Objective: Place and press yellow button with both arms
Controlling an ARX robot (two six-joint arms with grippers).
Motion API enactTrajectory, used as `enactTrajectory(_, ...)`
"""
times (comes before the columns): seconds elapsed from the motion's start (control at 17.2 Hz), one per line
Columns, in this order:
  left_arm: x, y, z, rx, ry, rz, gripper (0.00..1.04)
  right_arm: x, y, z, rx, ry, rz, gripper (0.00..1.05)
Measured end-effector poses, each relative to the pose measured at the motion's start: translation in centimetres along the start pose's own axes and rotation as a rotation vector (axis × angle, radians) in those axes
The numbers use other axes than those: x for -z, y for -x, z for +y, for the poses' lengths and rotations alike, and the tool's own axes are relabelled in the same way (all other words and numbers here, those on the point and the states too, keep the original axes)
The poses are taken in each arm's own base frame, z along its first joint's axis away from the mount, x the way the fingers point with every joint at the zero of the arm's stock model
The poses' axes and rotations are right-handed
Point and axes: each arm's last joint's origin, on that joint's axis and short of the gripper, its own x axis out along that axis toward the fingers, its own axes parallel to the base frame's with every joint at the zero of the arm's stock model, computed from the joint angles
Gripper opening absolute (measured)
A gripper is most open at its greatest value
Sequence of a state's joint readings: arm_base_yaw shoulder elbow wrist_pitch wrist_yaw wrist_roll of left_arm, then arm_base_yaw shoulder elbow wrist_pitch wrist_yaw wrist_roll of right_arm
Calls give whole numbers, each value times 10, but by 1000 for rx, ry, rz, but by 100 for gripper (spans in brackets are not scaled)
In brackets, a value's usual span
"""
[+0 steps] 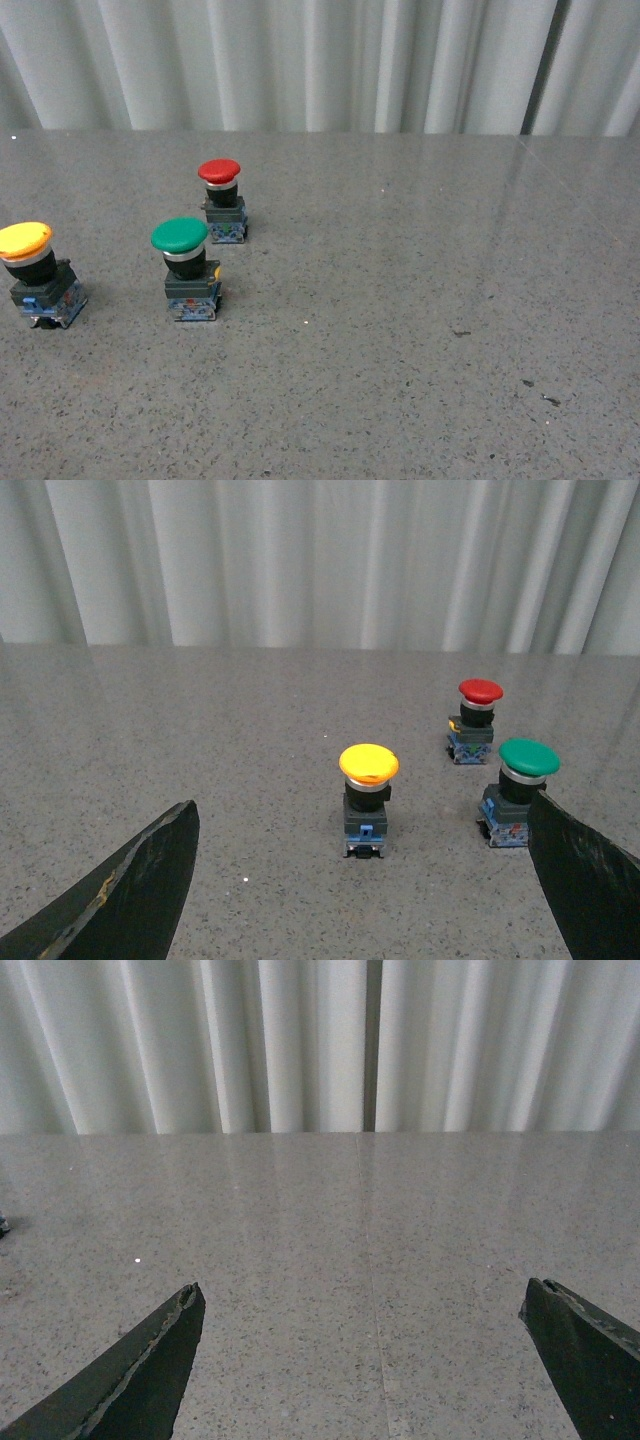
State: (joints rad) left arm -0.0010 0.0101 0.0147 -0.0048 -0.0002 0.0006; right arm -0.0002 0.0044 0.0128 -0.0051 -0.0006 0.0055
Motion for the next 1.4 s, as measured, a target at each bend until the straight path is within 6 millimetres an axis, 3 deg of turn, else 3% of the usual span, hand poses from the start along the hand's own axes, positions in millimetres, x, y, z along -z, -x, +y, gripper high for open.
enactTrajectory(1.4,0,0,0,0,0,0,98,0,0,0,0,0,0,98)
